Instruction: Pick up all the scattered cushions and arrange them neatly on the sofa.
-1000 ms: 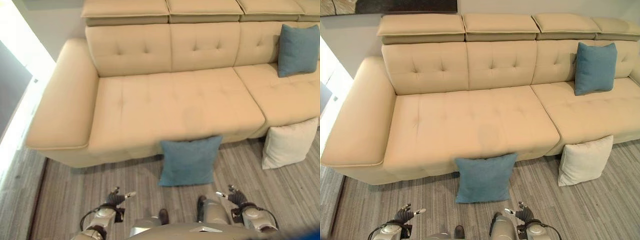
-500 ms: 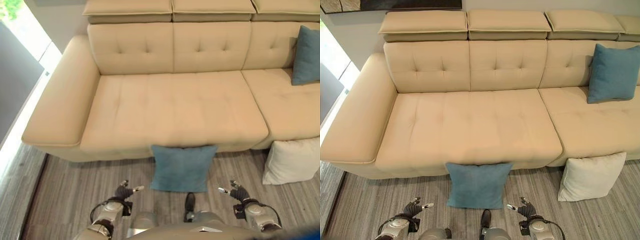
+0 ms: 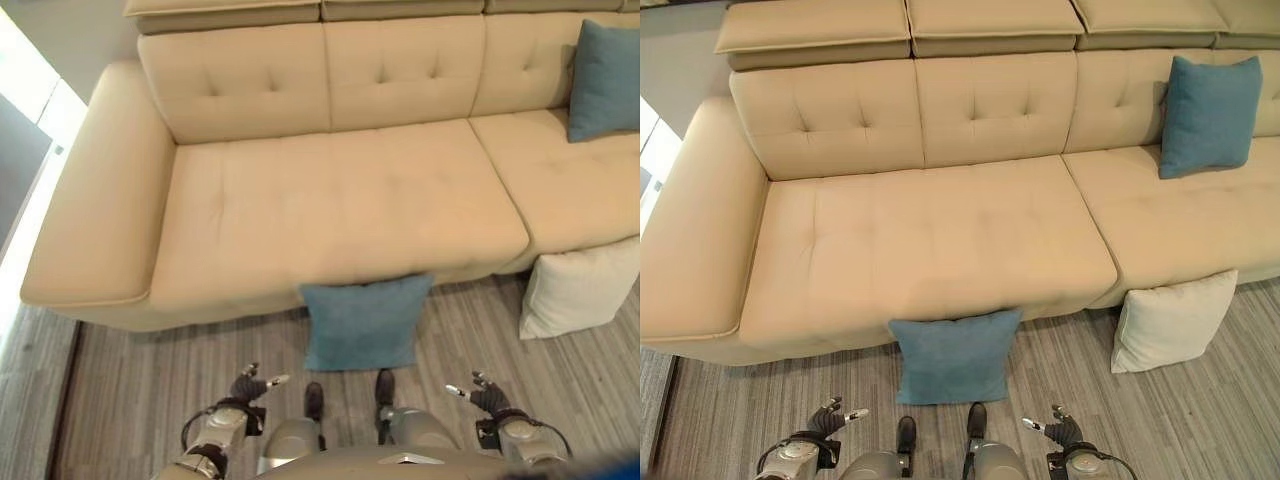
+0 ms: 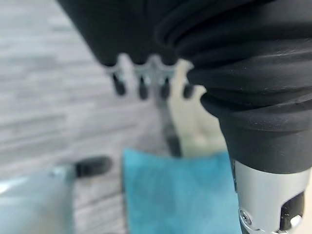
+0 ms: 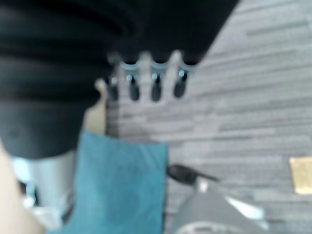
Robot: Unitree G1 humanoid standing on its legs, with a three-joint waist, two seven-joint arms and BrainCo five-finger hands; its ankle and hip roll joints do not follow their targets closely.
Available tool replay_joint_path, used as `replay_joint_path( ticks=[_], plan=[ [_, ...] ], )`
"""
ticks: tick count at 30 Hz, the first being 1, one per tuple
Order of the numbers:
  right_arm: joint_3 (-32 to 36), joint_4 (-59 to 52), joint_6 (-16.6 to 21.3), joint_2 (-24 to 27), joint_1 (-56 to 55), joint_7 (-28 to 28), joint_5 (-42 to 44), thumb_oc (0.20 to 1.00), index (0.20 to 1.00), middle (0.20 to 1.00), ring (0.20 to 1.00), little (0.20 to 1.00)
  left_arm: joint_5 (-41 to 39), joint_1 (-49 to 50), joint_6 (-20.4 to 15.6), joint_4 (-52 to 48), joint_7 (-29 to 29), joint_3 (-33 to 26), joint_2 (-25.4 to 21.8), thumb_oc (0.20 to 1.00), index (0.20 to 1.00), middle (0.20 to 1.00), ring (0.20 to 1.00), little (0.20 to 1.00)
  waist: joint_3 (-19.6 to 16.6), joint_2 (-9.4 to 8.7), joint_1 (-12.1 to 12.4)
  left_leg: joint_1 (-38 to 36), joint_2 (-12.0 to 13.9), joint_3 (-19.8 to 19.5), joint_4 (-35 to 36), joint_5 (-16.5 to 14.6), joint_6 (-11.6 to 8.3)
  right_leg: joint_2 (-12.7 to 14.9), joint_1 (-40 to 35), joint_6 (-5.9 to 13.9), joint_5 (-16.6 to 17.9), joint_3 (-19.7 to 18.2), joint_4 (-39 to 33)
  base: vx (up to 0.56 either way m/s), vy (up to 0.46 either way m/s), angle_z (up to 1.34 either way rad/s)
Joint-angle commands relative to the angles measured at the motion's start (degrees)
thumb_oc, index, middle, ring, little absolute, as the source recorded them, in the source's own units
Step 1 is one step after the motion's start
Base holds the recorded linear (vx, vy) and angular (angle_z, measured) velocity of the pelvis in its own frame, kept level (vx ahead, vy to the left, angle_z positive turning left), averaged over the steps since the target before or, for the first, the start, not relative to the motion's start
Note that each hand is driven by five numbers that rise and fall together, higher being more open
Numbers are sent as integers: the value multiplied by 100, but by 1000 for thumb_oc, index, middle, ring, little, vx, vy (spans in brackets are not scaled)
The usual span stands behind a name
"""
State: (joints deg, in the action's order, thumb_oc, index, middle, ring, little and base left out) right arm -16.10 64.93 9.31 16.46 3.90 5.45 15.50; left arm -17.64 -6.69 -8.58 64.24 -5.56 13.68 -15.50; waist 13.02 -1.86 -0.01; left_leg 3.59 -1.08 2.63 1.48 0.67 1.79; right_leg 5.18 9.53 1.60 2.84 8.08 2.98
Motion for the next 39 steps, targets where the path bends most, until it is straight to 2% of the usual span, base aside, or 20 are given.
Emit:
replay_joint_path(
  ticks=[1,3,5,6,9,11,12,14,22,30,39],
  plan=[
    [37,-340,278,247,470,315,148,1000,1000,1000,1000,1000,-392,-380,-392,-278,-375,21,-159,1000,1000,1000,1000,1000,391,-133,98,369,-9,-22,-812,-377,-250,413,-88,467,-330,-188,678,-209,30,4],
    [69,-592,380,353,747,662,146,1000,1000,1000,1000,1000,-572,-722,-565,-587,-715,14,-231,1000,1000,1000,1000,1000,626,-117,63,917,-26,-9,-1053,-340,-264,443,469,444,-268,-233,893,-245,19,6],
    [83,-671,408,405,842,764,127,1000,1000,1000,1000,1000,-614,-825,-583,-652,-757,31,-226,1000,1000,1000,1000,1000,675,-105,45,1099,-14,3,-1127,-318,-273,459,637,434,-259,-252,949,-180,11,8],
    [95,-817,477,507,1114,1056,95,1000,1000,1000,1000,1000,-863,-1122,-675,-727,-882,108,-197,1000,1000,1000,1000,1000,753,-80,-2,1543,22,32,-1287,-277,-278,452,1080,414,-238,-289,1104,-215,-4,-1],
    [-86,-894,448,679,1668,1322,33,1000,1000,1000,1000,1000,-1082,-1709,-668,-845,-887,362,-256,1000,1000,1000,1000,1000,773,-28,-89,2532,84,34,-1686,-207,-307,452,2015,383,-212,-333,1411,-214,-36,-13],
    [-114,-1078,498,832,1978,1568,-53,1000,1000,1000,1000,1000,-1137,-2043,-734,-969,-1083,404,-339,1000,1000,1000,1000,1000,786,-2,-142,3106,133,40,-1898,-180,-326,433,2597,379,-219,-397,1627,-108,-30,2],
    [-139,-1111,486,871,2063,1661,-125,1000,1000,1000,1000,1000,-1146,-2141,-722,-998,-1110,426,-335,1000,1000,1000,1000,1000,757,20,-151,3265,176,10,-2034,-356,-359,421,2768,403,-393,-432,1771,-33,-45,-2],
    [-168,-1074,523,979,2428,1937,-181,1000,1000,1000,1000,1000,-1247,-2490,-767,-919,-1306,449,-309,1000,1000,1000,1000,1000,770,67,-170,3758,204,-39,-2240,-363,-370,420,3290,388,-433,-465,2020,-42,-49,-2],
    [-350,-903,599,1404,3739,2339,-57,1000,1000,1000,1000,1000,-1415,-3547,-753,-754,-1863,412,-446,1000,1000,1000,1000,1000,938,141,-144,5380,360,-119,-2954,-354,-368,470,4993,371,-554,-574,2953,-40,-42,-5],
    [-330,-902,637,1632,4187,2556,-12,1000,1000,1000,1000,1000,-1397,-3728,-764,-1026,-2133,377,-466,1000,1000,1000,1000,1000,1004,133,-127,6094,327,-202,-3179,-356,-363,462,5788,322,-662,-588,3358,14,-39,4],
    [-804,-857,622,1895,5163,2166,514,1000,1000,1000,1000,1000,-1780,-4829,-885,-1385,-1892,789,-928,1000,1000,1000,1000,1000,1046,81,-202,6797,284,-213,-3066,-218,-393,395,6598,363,-619,-647,3417,8,-14,1]
  ],
)
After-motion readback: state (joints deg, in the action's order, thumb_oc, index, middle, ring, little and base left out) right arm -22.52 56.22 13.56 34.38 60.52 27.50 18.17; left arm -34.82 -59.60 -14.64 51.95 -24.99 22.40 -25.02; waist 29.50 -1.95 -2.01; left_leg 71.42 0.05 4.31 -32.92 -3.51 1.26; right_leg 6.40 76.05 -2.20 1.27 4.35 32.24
